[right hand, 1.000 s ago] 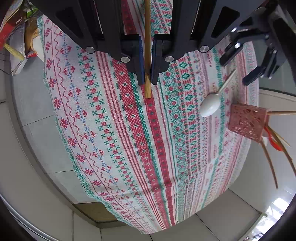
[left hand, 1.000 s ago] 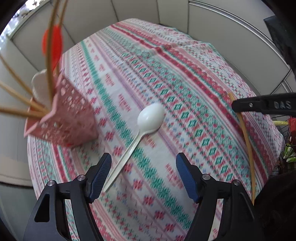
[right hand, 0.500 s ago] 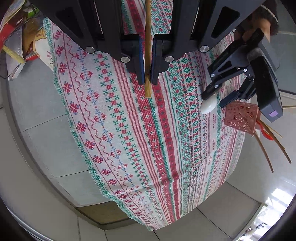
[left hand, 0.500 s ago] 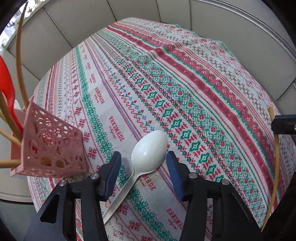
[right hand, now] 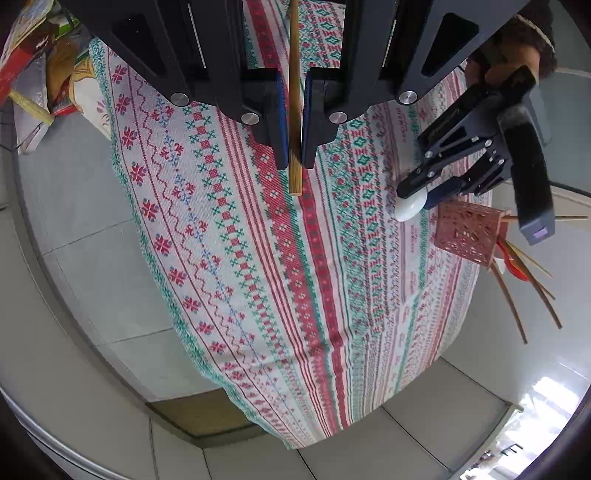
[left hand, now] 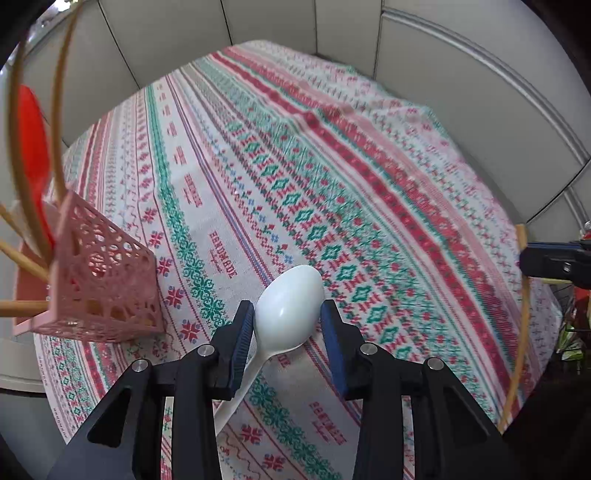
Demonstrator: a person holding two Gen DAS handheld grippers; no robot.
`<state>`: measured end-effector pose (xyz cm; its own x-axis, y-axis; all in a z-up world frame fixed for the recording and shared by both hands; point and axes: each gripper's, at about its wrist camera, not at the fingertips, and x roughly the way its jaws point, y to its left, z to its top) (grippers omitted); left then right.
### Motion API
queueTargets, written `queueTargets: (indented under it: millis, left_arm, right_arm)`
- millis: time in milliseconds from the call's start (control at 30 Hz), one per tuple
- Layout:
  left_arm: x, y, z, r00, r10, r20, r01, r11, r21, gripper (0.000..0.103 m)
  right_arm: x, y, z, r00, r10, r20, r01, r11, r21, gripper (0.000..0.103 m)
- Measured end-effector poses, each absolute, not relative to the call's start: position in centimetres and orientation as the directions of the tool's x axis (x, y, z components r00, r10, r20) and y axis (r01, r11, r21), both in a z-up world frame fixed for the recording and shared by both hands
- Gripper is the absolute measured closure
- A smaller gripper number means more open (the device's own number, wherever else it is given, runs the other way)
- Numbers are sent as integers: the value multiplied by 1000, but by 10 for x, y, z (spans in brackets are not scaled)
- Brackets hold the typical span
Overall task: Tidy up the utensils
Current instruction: 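Lift the chopstick upright with the right gripper while the left grasps the white spoon, then carry the white spoon over the basket with the left gripper while the right carries the chopstick there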
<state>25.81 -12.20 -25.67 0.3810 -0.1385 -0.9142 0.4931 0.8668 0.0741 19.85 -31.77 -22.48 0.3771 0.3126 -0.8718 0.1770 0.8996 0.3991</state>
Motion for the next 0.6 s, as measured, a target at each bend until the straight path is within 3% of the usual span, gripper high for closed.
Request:
queueTargets:
  millis: [367, 600]
  left_arm:
    - [204, -92, -158, 516, -397, -759, 518, 850, -92, 64]
    - [172, -42, -75, 609, -585, -535, 536, 801, -265, 64]
  right_arm:
    - [185, -301, -159, 548, 270, -792, 95, 920, 379, 96]
    - [179, -283, -123, 632, 293, -718, 35, 914, 404, 96]
